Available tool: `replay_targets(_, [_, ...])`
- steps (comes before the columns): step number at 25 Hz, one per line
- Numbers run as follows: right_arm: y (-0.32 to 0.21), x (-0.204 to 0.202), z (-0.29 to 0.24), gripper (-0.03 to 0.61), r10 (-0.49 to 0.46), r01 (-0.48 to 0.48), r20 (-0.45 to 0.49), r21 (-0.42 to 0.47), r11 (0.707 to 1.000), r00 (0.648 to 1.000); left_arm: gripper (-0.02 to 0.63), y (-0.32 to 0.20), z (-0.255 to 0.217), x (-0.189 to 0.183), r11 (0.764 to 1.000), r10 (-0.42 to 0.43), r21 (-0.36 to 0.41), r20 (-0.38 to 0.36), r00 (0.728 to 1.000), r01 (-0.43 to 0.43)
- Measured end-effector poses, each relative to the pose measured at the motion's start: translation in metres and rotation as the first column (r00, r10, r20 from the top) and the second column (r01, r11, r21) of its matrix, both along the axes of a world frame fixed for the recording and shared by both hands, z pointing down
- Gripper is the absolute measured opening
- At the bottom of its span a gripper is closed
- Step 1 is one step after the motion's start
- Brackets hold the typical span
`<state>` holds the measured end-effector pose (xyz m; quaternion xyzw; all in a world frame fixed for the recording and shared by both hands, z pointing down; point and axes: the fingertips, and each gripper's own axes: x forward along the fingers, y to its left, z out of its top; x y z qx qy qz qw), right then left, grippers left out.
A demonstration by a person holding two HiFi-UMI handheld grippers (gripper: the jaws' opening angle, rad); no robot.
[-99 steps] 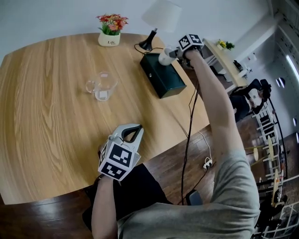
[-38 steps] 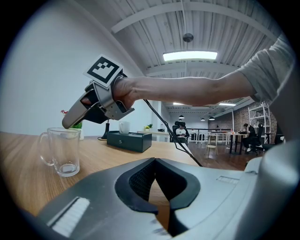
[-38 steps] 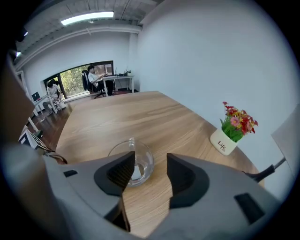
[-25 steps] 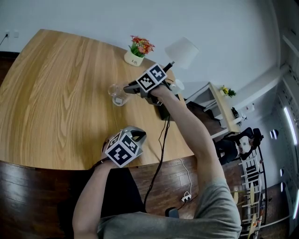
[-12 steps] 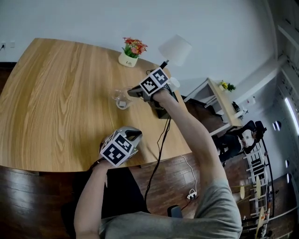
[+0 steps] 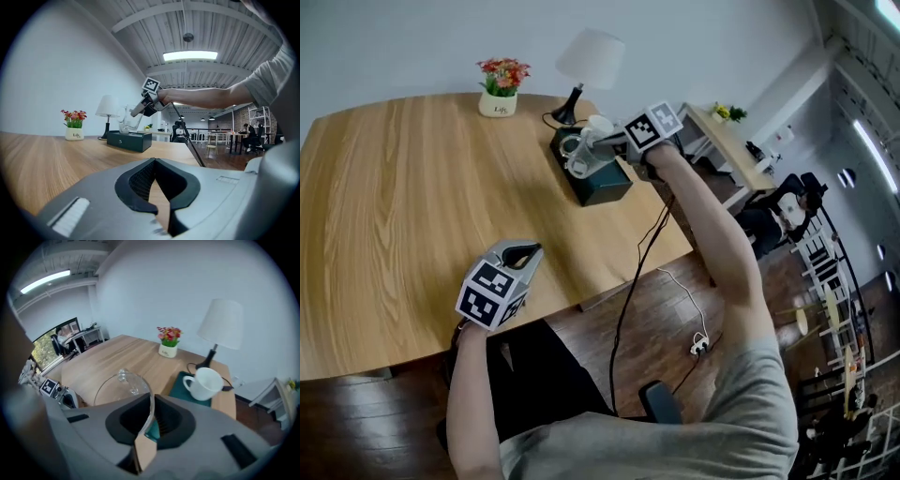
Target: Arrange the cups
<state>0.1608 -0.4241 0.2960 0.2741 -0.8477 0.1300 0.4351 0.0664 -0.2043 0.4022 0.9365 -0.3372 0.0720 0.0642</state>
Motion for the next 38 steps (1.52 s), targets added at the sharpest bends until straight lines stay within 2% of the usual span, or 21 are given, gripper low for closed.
replay_targets(5, [-0.03, 0.096, -0.016, 0.034, 0.179, -0.178, -0.038, 0.034, 0.983, 0.983, 0.009, -0.001, -0.001, 0.001, 1.0, 0.0, 0.002, -0.004, 1.0, 0.0])
replay_targets(10, [-0.047, 0.138, -0.006, 0.034, 0.272, -0.272, -0.039, 0.02, 0.962, 0.961, 0.009, 0.001, 0.0, 0.001, 1.0, -0.002, 0.001, -0.003, 1.0, 0.002])
replay_targets(15, [-0.06, 0.132, 0.008, 0.034, 0.287, -0.288, -0.038, -0.033, 0.957, 0.957, 0.009, -0.001, -0.002, 0.0, 1.0, -0.015, 0.0, -0.005, 1.0, 0.015])
replay_targets(22, [-0.077, 0.125, 0.033, 0.035, 0.292, -0.299, -0.091, -0.079, 0.951, 0.952, 0.009, -0.001, 0.0, 0.0, 1.0, -0.012, -0.001, -0.005, 1.0, 0.012])
replay_targets(25, [-0.081, 0.121, 0.035, 0.038, 0.294, -0.299, -0.059, -0.098, 0.949, 0.954, 0.009, -0.002, -0.001, -0.001, 1.0, -0.012, 0.0, -0.005, 1.0, 0.012])
replay_targets(29, [-0.088, 0.123, 0.033, 0.066, 0.311, -0.314, -0.06, -0.049, 0.948, 0.949, 0.009, -0.001, -0.001, -0.002, 1.0, -0.013, 0.001, -0.006, 1.0, 0.013])
replay_targets(34, [-0.089, 0.128, 0.028, 0.067, 0.304, -0.305, -0.077, -0.001, 0.952, 0.95, 0.009, -0.001, 0.0, -0.001, 1.0, -0.012, 0.001, -0.004, 1.0, 0.012])
replay_targets(38, [-0.09, 0.129, 0.011, 0.066, 0.3, -0.298, -0.049, 0.056, 0.953, 0.953, 0.009, -0.002, 0.0, 0.0, 1.0, -0.014, 0.0, -0.006, 1.0, 0.014])
